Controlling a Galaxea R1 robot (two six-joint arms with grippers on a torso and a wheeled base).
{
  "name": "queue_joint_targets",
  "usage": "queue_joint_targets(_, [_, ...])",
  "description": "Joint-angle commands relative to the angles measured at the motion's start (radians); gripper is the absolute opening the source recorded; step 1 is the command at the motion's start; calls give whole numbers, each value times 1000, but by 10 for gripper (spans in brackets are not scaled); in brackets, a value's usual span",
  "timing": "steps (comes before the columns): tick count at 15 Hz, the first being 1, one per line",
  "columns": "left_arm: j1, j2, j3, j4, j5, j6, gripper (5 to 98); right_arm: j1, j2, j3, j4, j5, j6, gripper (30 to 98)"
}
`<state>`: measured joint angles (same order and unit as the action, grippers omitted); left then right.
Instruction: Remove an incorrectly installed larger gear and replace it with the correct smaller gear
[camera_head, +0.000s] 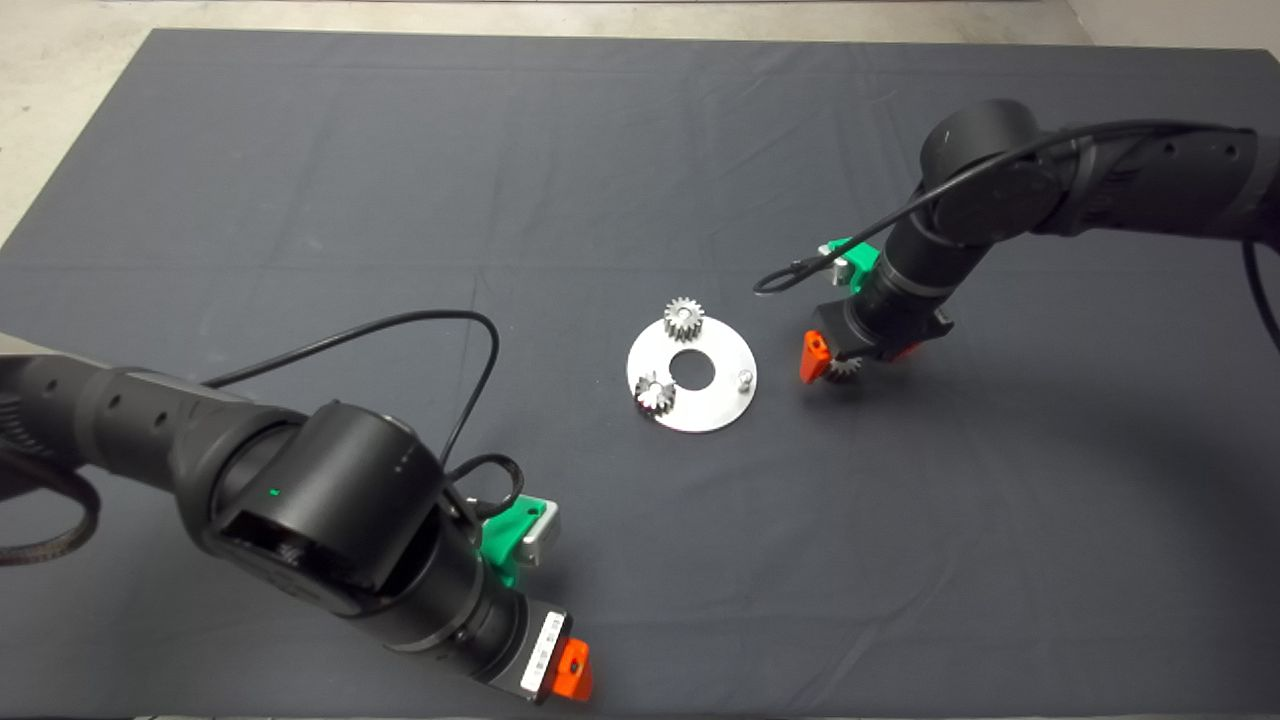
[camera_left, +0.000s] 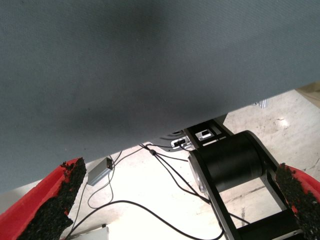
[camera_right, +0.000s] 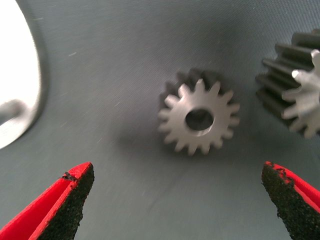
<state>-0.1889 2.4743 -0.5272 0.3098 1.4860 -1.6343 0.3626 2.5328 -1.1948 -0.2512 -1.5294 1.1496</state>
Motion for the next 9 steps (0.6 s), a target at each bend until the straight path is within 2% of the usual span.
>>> queue_joint_targets(1, [-15, -4, -6, 5, 4, -3, 977, -31, 19, -65, -120, -86, -21, 887])
queue_joint_targets(5, [-15, -2, -8, 6, 4, -4, 977, -30, 22, -112, -178, -86, -76, 887])
queue_joint_targets(9, [-15, 2, -6, 6, 4, -6, 977, -25, 33, -115, -197, -84, -83, 887])
